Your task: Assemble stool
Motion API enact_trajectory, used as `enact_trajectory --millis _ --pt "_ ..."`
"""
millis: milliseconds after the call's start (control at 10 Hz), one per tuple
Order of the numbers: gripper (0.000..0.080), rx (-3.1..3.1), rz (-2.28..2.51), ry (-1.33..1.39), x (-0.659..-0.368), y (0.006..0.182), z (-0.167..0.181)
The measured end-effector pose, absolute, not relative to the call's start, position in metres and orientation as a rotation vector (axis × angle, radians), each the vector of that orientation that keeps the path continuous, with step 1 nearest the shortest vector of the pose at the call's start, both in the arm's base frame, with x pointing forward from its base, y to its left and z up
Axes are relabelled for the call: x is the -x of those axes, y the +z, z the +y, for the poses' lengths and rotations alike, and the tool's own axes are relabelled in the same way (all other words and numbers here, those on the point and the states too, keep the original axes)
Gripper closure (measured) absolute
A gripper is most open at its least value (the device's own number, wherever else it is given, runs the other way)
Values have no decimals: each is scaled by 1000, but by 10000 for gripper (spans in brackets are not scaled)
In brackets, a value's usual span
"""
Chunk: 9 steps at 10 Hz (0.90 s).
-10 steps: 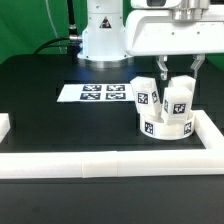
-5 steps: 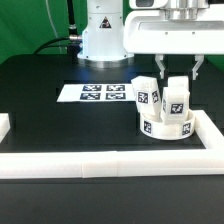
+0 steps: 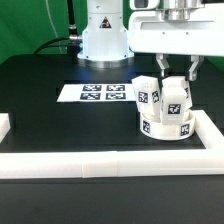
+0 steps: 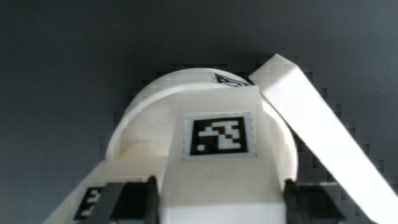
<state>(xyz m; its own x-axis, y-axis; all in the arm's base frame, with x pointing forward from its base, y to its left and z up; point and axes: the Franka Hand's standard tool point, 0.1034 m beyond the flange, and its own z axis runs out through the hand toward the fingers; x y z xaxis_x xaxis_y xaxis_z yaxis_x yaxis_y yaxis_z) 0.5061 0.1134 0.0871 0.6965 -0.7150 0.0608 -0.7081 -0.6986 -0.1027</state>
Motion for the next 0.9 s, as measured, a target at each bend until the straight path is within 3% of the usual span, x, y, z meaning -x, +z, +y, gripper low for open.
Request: enact_trajectory --millis 900 --pt "466 2300 1912 -63 -511 88 110"
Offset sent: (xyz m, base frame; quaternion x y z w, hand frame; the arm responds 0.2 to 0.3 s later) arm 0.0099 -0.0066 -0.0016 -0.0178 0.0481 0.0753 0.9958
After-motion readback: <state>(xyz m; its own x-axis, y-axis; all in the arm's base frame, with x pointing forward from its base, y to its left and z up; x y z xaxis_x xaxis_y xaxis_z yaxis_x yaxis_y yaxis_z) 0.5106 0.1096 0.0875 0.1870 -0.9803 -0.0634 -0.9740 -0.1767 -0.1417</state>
